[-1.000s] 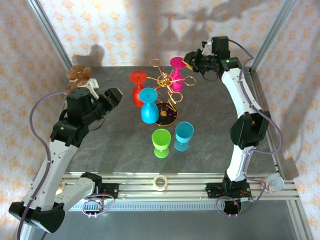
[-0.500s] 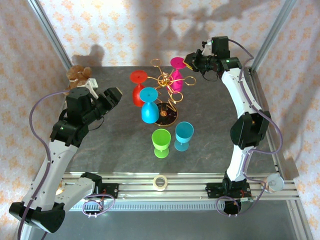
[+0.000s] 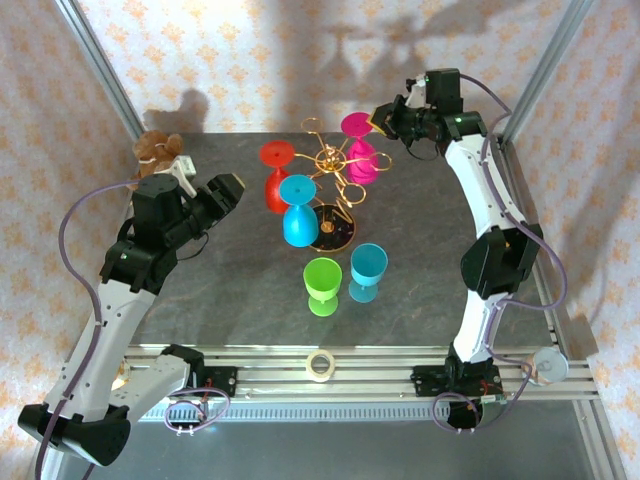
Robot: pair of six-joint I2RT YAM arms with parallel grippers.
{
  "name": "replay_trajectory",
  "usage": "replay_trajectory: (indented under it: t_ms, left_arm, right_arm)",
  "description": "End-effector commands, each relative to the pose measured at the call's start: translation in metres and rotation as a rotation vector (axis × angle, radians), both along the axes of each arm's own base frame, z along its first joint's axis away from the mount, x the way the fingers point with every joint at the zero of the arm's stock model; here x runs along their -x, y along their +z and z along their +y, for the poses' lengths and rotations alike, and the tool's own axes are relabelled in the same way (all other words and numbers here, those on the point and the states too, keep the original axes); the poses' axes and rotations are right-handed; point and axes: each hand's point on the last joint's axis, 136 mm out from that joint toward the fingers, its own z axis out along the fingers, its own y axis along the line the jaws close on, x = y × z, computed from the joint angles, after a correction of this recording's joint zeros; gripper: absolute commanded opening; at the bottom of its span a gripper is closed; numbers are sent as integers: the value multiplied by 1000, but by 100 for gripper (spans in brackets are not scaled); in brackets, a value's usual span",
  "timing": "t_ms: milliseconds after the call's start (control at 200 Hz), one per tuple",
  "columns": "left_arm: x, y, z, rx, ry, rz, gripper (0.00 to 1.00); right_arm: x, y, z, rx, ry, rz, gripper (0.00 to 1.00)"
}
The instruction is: Take the wine glass off the wine glass rack
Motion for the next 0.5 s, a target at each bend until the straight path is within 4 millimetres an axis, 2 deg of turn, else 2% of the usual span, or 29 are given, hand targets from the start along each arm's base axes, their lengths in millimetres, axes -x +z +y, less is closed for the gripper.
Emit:
replay_trajectory:
  t_ms: [0,496]
  left_arm:
    - [1,14,-1,21,-7,-48,57]
    - [3,11,0,28,-5,-51,57]
  right_arm:
    - [12,19,-2,17,-1,-30,0]
    - [28,44,6,-106,25,-26,0]
